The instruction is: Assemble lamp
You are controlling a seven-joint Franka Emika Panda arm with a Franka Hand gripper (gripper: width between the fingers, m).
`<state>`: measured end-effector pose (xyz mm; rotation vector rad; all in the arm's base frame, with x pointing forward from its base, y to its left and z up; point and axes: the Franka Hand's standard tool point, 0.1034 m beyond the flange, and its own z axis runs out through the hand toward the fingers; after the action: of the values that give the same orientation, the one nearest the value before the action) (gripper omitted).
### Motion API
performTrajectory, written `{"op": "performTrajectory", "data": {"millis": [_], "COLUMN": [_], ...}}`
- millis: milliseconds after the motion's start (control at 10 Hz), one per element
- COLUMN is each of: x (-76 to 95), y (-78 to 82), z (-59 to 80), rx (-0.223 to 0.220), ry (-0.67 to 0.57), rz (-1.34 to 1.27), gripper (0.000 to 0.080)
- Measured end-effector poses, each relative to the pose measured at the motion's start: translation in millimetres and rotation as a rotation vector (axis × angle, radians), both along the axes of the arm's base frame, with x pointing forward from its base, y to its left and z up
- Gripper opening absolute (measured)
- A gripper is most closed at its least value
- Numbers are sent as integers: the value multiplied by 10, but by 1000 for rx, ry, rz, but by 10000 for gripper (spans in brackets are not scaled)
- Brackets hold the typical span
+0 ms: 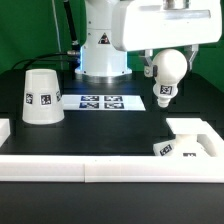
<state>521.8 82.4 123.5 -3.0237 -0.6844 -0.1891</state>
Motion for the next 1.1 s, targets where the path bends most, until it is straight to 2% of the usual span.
{"op": "performTrajectory", "data": {"millis": [100, 200, 600, 700, 800, 1100], "x": [53, 60, 52, 130, 268, 625], "y": [-41, -93, -96, -70, -42, 3], "z": [54, 28, -34, 36, 183, 349], "rx": [9, 18, 11, 7, 9, 18], "ry": [-78, -149, -163, -169, -184, -202], "rz": [7, -3, 23, 40, 46, 44], "gripper": [579, 579, 579, 579, 579, 579]}}
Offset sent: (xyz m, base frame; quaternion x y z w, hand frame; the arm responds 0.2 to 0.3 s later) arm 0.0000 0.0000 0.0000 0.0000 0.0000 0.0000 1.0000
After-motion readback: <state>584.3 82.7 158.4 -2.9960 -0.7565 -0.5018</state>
